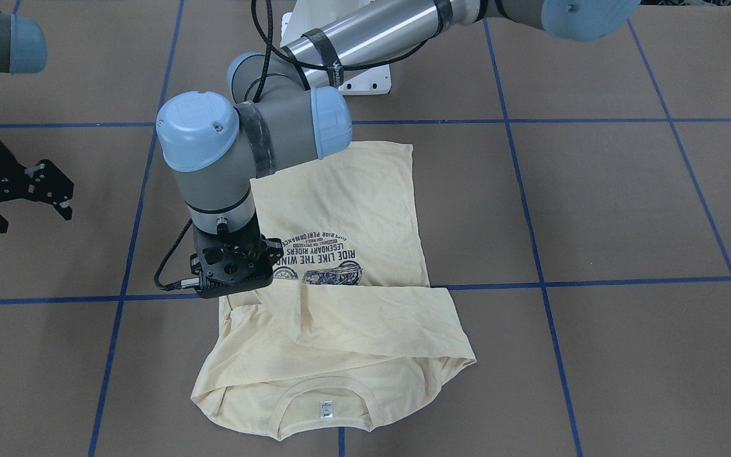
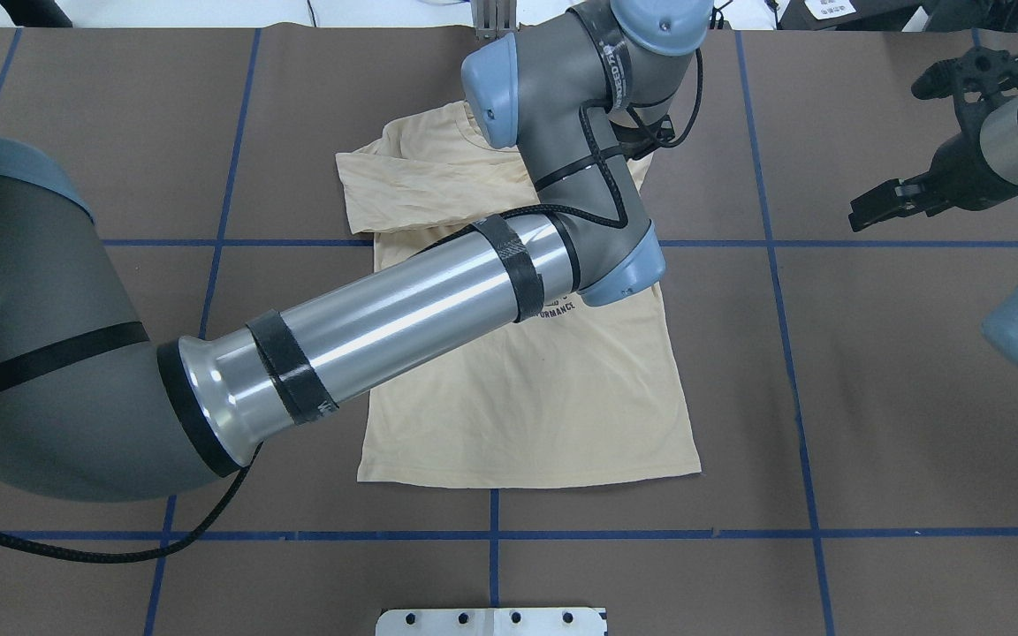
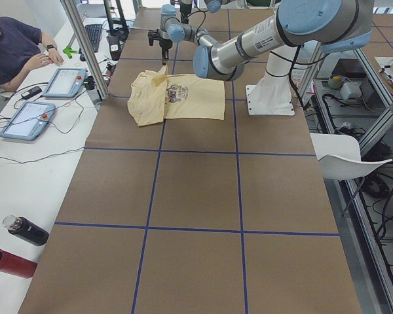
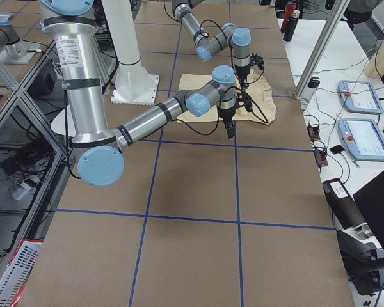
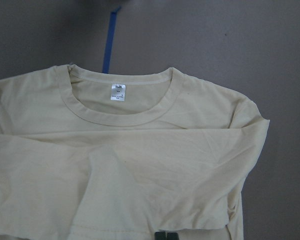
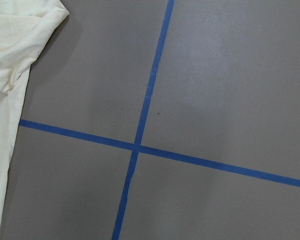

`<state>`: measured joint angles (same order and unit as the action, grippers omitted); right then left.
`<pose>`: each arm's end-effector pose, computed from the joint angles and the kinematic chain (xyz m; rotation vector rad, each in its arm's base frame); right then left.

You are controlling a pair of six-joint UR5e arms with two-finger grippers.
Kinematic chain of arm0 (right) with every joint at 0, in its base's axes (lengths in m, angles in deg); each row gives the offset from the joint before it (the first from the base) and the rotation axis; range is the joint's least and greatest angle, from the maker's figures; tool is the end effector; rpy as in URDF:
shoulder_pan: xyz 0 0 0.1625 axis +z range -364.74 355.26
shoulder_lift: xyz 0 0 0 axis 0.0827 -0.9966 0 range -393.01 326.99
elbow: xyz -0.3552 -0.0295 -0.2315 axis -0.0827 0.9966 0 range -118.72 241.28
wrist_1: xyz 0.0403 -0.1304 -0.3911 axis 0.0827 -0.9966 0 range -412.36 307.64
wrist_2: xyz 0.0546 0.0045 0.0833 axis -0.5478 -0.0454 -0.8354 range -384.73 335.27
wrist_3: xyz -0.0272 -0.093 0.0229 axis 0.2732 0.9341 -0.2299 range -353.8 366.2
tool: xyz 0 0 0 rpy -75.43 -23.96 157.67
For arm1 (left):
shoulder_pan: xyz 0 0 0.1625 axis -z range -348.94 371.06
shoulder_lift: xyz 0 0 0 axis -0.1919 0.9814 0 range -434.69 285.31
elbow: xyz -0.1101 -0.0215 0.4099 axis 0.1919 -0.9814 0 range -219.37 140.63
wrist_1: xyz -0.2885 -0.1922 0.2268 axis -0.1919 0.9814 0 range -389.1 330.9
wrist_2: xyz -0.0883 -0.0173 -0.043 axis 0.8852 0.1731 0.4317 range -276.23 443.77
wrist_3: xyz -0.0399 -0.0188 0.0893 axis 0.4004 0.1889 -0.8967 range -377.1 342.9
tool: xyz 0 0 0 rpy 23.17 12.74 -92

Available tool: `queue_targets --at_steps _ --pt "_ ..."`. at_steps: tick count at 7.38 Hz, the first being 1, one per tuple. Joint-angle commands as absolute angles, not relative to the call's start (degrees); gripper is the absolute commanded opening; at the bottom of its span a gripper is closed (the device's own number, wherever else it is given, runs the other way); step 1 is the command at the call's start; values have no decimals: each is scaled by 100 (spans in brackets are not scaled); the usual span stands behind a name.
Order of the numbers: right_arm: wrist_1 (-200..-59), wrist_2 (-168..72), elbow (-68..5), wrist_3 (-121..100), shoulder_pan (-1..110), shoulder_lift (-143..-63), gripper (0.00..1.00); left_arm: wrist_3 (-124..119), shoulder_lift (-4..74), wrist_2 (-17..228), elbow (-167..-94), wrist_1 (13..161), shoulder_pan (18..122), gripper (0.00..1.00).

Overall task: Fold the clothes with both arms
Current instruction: 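Grasp the sleeve cuff with the left gripper and fold it across the body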

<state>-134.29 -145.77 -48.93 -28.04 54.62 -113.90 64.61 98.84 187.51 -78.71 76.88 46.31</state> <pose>-0.2047 -0.5066 0.3973 0.2568 -0.7815 -0.1173 0.6637 -0.6032 -0.0140 0.1060 0.8756 -0.3376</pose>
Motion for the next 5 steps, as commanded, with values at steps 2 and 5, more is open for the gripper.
queue_targets --at_steps 2,5 --pt "-13427 -14584 -4885 -2931 5450 -11300 100 7631 9924 18625 -7777 8724 4560 100" --pt "-13428 -14584 -4867 -3035 5415 -11221 100 6697 9863 18930 -7873 8623 4595 100"
